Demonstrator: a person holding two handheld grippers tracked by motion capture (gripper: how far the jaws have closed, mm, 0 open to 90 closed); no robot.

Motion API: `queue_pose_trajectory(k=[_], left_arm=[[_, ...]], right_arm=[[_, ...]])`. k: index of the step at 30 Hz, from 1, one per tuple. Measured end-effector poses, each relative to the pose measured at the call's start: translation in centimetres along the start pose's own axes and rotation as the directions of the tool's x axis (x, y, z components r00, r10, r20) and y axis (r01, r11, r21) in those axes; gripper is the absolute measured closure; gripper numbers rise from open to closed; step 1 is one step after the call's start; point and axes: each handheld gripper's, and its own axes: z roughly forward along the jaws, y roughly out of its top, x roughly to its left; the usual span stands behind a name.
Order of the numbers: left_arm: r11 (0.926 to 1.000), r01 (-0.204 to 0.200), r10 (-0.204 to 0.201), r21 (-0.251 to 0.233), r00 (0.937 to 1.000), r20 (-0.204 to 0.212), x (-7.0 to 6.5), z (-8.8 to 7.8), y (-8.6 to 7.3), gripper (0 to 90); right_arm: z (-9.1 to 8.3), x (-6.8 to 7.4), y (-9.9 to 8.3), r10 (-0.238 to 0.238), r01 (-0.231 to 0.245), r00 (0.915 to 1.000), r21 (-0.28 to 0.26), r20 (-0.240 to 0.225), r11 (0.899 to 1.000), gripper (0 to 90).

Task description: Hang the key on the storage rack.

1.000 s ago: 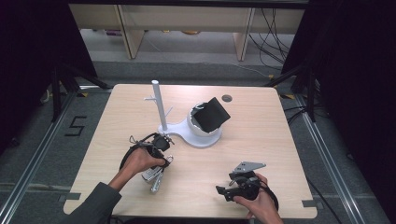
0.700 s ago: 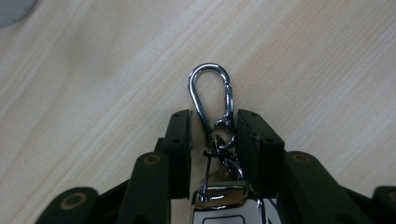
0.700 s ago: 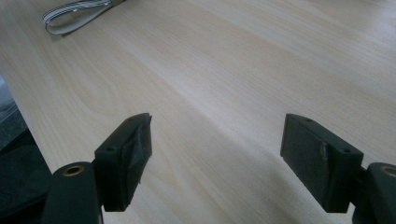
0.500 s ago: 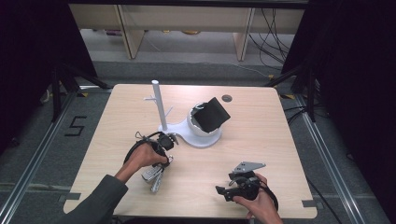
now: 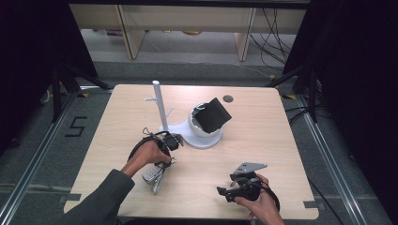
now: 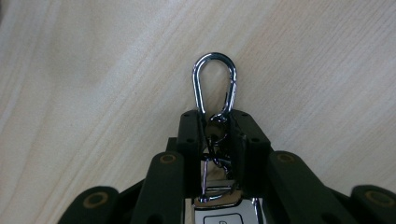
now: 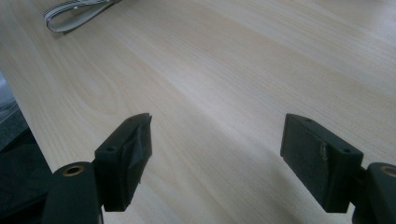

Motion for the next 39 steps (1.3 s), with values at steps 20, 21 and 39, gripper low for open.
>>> queue_pose_trajectory(k=[20,21,39], left_arm=[[0.9967,-0.007,0.008,-0.081,0.9999,0.015,0.6,-2.4,-1.6,75.1],[0.9966,-0.007,0.007,-0.082,0.9999,0.009,0.7,-2.8,-1.8,75.1],[0.9863,0.065,-0.077,-0.152,0.9946,-0.069,3.5,-10.5,-5.0,75.1]], right_arm=[[-0.2,-0.2,0.0,-0.002,0.002,1.0,0.023,-0.001,1.0,25.8],[-0.1,-0.2,0.0,0.001,-0.001,1.0,0.013,0.005,1.0,25.8],[0.0,-0.4,-0.1,0.007,-0.007,1.0,0.015,0.002,1.0,25.8]])
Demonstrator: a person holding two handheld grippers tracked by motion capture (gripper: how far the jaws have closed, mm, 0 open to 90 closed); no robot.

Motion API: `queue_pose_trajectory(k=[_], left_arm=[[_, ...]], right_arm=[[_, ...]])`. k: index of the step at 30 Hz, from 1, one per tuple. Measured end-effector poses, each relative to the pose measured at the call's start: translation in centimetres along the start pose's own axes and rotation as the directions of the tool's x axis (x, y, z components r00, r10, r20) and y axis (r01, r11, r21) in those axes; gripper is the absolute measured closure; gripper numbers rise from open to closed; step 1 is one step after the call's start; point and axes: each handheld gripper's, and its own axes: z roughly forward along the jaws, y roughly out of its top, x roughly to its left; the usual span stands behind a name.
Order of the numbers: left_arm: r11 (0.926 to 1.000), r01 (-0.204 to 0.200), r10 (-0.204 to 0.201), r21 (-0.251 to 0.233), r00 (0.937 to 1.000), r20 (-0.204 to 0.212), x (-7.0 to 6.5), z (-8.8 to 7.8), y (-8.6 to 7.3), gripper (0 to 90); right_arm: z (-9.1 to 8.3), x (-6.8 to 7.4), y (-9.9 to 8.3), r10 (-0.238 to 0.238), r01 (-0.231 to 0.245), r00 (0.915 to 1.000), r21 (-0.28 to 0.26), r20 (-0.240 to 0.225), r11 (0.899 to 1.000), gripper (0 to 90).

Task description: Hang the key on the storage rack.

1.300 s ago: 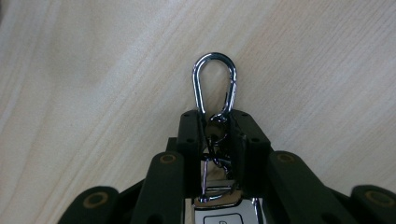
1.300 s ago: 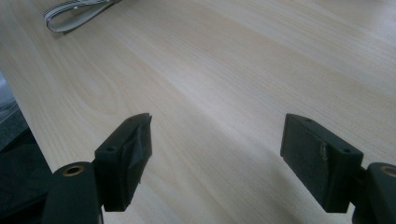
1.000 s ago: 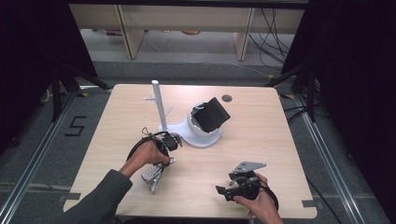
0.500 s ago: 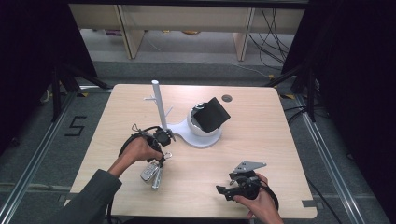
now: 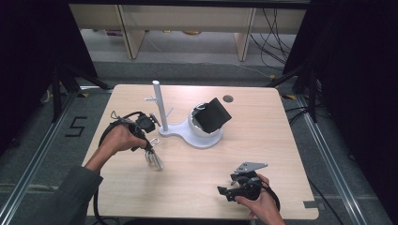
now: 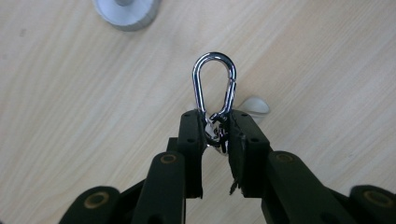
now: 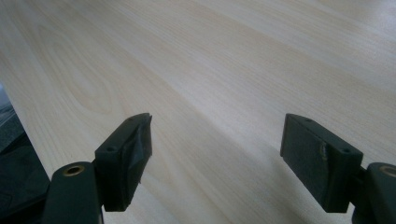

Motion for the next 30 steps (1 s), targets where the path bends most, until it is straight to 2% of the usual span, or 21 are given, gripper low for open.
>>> queue_pose_trajectory(k=[5,8,11,18,19,23,25,26,27,28,30], left_arm=[[0.9999,0.009,-0.009,-0.014,0.9995,-0.031,0.8,-2.3,0.1,75.1],[0.999,0.034,-0.036,-0.029,0.9985,-0.04,1.4,-3.7,0.2,75.2],[0.9974,0.052,-0.055,-0.049,0.9974,-0.047,2.1,-4.9,0.1,75.1],[0.9945,0.083,-0.087,-0.064,0.9944,-0.06,3.0,-6.3,0.0,75.1],[0.9963,0.057,-0.062,-0.064,0.9955,-0.071,3.4,-6.5,0.1,75.2],[0.9944,0.074,-0.079,-0.076,0.994,-0.075,3.7,-7.2,0.3,75.2],[0.9921,0.081,-0.089,-0.095,0.9929,-0.079,3.8,-7.7,0.5,75.1],[0.9929,0.076,-0.083,-0.091,0.9932,-0.081,3.9,-8.0,0.7,75.1],[0.9923,0.08,-0.089,-0.094,0.992,-0.09,3.9,-8.1,0.9,75.1],[0.9936,0.072,-0.08,-0.087,0.9923,-0.094,4.1,-8.3,1.0,75.2],[0.9905,0.092,-0.101,-0.102,0.9908,-0.09,4.3,-8.6,1.3,75.2]], right_arm=[[0.1,0.0,0.0,0.002,-0.002,1.0,0.002,0.001,1.0,25.8],[0.1,0.1,-0.1,0.022,-0.022,0.9998,0.015,-0.001,1.0,25.8],[0.1,0.0,0.0,0.008,-0.008,1.0,0.004,-0.002,1.0,25.8],[0.0,0.0,0.0,0.011,-0.011,0.9999,0.007,-0.001,1.0,25.8],[0.0,0.0,0.0,0.01,-0.01,0.9999,0.014,-0.002,1.0,25.8],[0.1,0.0,0.0,0.005,-0.005,1.0,0.003,-0.002,1.0,25.8],[0.1,0.1,0.0,0.025,-0.025,0.9997,0.014,-0.003,1.0,25.8],[0.1,0.0,0.0,0.009,-0.009,1.0,0.005,-0.003,1.0,25.8],[0.0,0.0,0.0,0.005,-0.005,1.0,0.021,-0.002,1.0,25.8],[0.1,0.0,0.0,0.018,-0.018,0.9998,0.027,-0.005,0.999,25.8],[0.1,0.0,-0.1,0.01,-0.01,0.9999,0.021,-0.008,1.0,25.8]])
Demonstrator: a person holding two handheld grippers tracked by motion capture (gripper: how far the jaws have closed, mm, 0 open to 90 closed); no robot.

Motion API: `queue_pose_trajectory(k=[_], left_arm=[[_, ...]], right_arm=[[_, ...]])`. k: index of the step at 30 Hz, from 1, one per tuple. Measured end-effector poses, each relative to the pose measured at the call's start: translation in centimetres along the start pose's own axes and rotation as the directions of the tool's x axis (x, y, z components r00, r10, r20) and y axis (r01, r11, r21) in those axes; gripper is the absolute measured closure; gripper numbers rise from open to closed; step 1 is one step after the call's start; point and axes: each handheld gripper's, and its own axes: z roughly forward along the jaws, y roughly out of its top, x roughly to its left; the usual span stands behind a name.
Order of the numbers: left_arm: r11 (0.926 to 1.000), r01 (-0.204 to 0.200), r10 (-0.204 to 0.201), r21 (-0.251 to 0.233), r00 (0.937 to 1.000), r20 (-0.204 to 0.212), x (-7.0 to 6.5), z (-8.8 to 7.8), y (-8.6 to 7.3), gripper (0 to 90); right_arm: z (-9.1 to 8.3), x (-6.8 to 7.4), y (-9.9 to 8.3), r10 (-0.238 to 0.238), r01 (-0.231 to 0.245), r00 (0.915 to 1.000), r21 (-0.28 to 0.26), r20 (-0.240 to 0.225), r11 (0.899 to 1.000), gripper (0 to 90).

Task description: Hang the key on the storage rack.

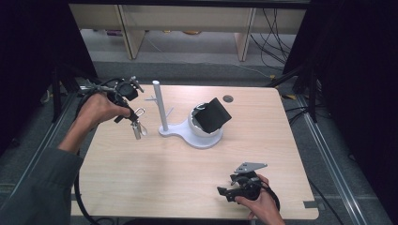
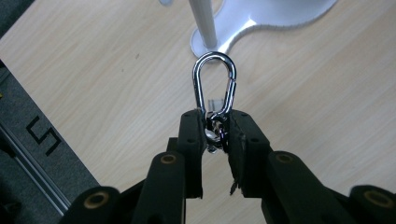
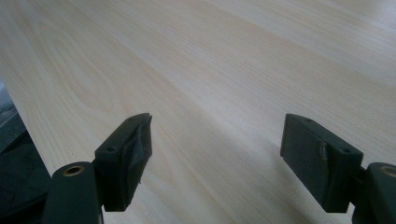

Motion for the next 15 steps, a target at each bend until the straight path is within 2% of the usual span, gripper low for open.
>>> queue_pose_trajectory(k=[2,10,11,12,13,14,15], left_arm=[[1.0,0.004,-0.004,-0.008,1.0,0.001,0.3,-0.3,0.4,75.1],[0.9998,0.011,-0.011,-0.016,0.9997,-0.021,0.7,-1.0,1.7,75.1],[0.9998,0.013,-0.013,-0.018,0.9996,-0.026,0.8,-1.1,1.9,75.1],[0.9991,0.028,-0.029,-0.031,0.9993,-0.021,0.8,-1.0,2.1,75.1],[0.9991,0.028,-0.028,-0.032,0.9995,-0.015,0.8,-1.0,2.2,75.1],[0.9992,0.027,-0.027,-0.031,0.9996,-0.012,0.8,-1.0,2.4,75.2],[0.9993,0.021,-0.022,-0.03,0.9996,-0.018,0.9,-0.9,2.5,75.1]], right_arm=[[0.1,0.0,0.0,0.003,-0.003,1.0,-0.013,0.0,1.0,25.8],[0.0,0.0,0.0,0.011,-0.011,0.9999,-0.003,-0.002,1.0,25.8],[0.1,-0.1,0.0,-0.005,0.005,0.9997,0.0,-0.025,1.0,25.8],[0.1,-0.1,0.0,-0.005,0.005,0.9999,-0.003,-0.015,1.0,25.8],[0.0,0.0,0.0,-0.002,0.002,1.0,-0.006,-0.001,1.0,25.8],[0.0,0.0,0.0,-0.006,0.006,1.0,-0.004,-0.003,1.0,25.8],[0.2,0.1,-0.1,0.003,-0.004,1.0,-0.026,-0.008,1.0,25.8]])
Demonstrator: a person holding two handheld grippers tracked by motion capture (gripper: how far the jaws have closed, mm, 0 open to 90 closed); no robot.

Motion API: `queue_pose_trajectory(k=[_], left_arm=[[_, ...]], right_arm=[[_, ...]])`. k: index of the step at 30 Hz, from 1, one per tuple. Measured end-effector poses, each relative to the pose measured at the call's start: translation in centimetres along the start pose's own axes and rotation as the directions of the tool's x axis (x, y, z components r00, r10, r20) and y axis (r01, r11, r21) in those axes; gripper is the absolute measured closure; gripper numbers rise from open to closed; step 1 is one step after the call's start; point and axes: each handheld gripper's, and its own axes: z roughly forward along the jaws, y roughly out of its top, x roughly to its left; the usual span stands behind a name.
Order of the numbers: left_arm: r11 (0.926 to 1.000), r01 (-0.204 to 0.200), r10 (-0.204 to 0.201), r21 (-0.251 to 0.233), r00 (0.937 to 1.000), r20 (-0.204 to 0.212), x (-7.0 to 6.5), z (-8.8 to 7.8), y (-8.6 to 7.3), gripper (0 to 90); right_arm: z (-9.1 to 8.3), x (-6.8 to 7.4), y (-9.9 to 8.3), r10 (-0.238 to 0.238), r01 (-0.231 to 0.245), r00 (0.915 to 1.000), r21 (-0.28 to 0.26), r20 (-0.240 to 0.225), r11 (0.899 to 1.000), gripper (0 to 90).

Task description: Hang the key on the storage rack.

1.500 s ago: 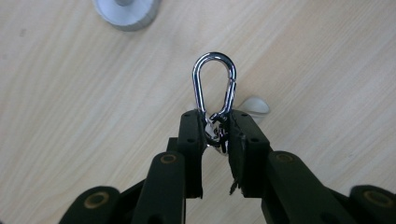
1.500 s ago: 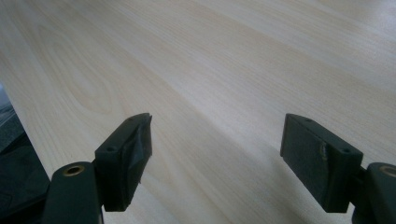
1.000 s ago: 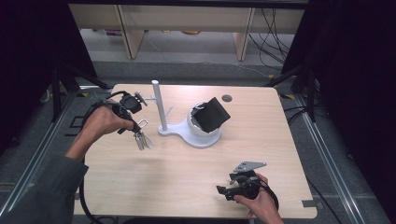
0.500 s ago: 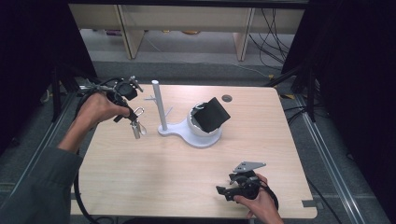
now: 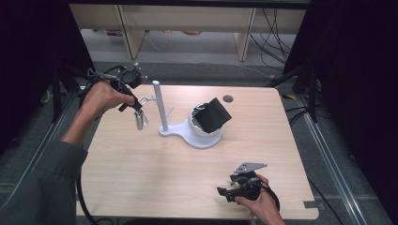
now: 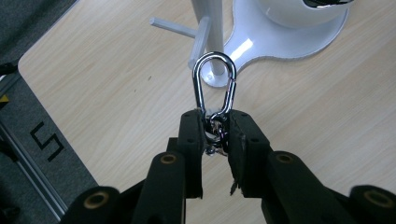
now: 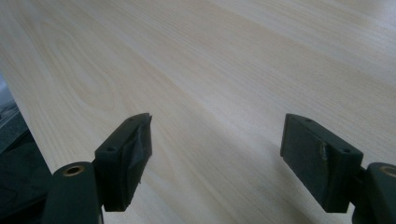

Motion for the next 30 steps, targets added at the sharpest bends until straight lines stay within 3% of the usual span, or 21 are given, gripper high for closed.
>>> queue_pose_trajectory(k=[2,3,6,10,12,15,17,20,30], left_arm=[[0.9994,0.034,-0.034,0.003,0.9994,0.002,0.0,0.2,0.2,75.1],[0.9999,0.016,-0.016,-0.003,0.9998,-0.01,0.2,0.4,0.4,75.1],[0.9995,0.031,-0.031,0.005,0.9995,-0.007,0.4,0.8,0.6,75.1],[0.9995,0.028,-0.028,0.018,0.9996,0.0,0.3,1.3,0.8,75.1],[0.9995,0.031,-0.031,0.009,0.9995,-0.007,0.4,1.6,0.8,75.1],[0.9993,0.037,-0.036,0.012,0.9993,-0.007,0.4,2.0,0.9,75.1],[0.9992,0.035,-0.035,0.018,0.9993,-0.012,0.5,2.1,1.0,75.1],[0.9992,0.041,-0.041,0.004,0.9991,-0.008,0.6,2.2,1.1,75.1],[0.9989,0.045,-0.045,0.008,0.9989,-0.01,0.6,3.1,1.2,75.1]], right_arm=[[0.0,0.0,0.0,0.0,0.0,1.0,0.004,0.002,1.0,25.8],[0.0,0.0,0.0,0.002,-0.002,1.0,0.004,0.0,1.0,25.8],[-0.2,-0.1,0.1,-0.006,0.006,1.0,0.025,-0.006,1.0,25.8],[-0.1,0.0,0.1,-0.01,0.01,0.9999,0.002,0.004,1.0,25.8],[-0.2,0.1,0.1,-0.009,0.009,0.9999,0.02,0.003,1.0,25.8],[0.0,0.1,0.0,-0.008,0.008,1.0,-0.002,0.0,1.0,25.8],[-0.2,0.1,0.1,-0.01,0.01,0.9999,0.021,0.003,1.0,25.8],[-0.1,0.0,0.1,-0.01,0.01,0.9999,0.001,0.003,1.0,25.8],[-0.1,0.1,0.0,0.002,-0.003,1.0,0.01,0.003,1.0,25.8]])
